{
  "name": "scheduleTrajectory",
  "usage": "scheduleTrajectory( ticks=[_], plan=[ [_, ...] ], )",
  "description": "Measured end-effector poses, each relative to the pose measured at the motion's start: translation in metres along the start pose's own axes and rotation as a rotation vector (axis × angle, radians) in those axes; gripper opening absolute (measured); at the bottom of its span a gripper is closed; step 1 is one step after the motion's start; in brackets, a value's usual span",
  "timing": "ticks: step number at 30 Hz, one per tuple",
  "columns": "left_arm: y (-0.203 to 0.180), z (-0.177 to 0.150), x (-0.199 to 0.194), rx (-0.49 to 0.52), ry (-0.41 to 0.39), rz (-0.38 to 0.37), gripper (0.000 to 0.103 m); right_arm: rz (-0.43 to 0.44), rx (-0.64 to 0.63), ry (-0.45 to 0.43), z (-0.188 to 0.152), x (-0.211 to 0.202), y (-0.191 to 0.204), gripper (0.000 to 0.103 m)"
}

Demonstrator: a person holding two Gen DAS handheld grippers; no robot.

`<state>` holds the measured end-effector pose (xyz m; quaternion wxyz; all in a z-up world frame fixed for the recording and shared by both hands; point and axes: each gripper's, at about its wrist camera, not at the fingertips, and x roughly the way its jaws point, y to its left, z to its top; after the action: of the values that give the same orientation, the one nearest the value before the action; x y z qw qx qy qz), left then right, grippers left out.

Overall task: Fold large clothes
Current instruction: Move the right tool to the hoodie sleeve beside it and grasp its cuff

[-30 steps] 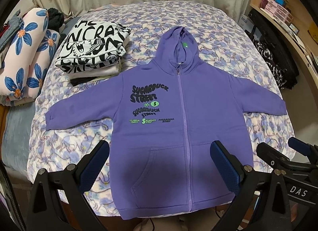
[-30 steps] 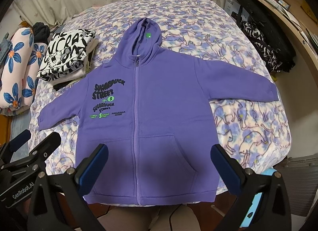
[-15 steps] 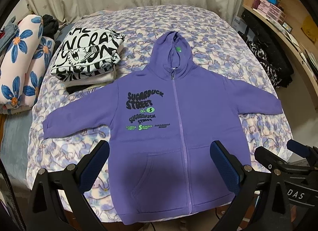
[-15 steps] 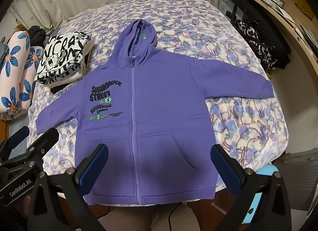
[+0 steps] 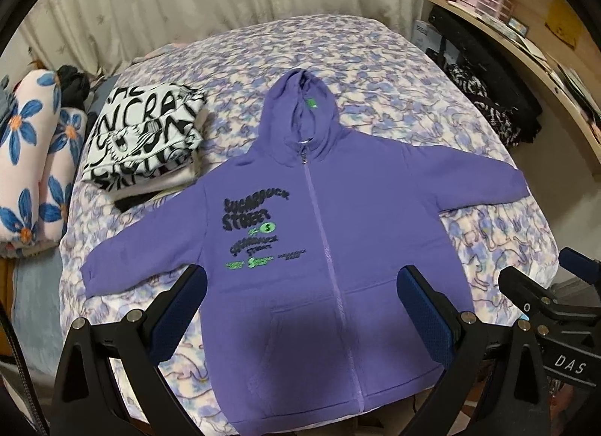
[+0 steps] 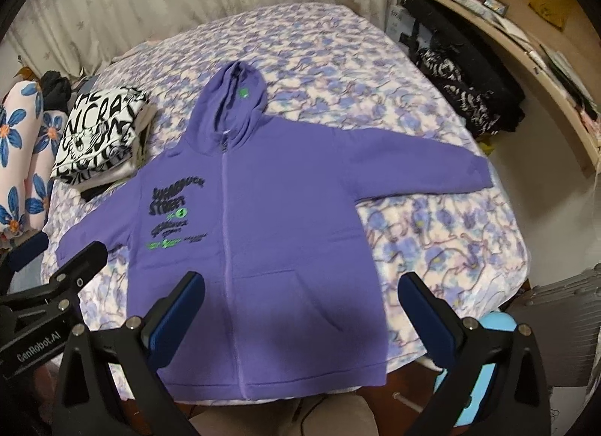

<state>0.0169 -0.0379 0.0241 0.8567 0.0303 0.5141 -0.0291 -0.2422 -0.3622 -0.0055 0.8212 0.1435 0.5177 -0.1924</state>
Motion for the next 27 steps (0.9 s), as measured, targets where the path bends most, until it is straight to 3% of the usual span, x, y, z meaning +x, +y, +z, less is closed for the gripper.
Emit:
scheduleTrajectory(
  ticks=[6, 14, 21, 27],
  plan=[
    [-0.028, 0.022, -0.002, -0.003, -0.008, -0.052, 0.100, -0.051, -0.002, -0.088, 0.009, -0.009, -0.031, 0.103],
    [-0.097, 0.055, 0.002, 0.047, -0.044, -0.018, 0.100, -0.010, 0.076, -0.167, 0.040, -0.005, -0.112, 0.103],
    [-0.168, 0.091, 0.032, 0.057, -0.021, 0.010, 0.100, 0.037, 0.142, -0.099, 0.066, 0.038, -0.189, 0.102],
    [-0.219, 0.113, 0.088, 0.006, 0.060, -0.022, 0.100, 0.085, 0.200, -0.009, 0.080, 0.092, -0.248, 0.088]
  ],
)
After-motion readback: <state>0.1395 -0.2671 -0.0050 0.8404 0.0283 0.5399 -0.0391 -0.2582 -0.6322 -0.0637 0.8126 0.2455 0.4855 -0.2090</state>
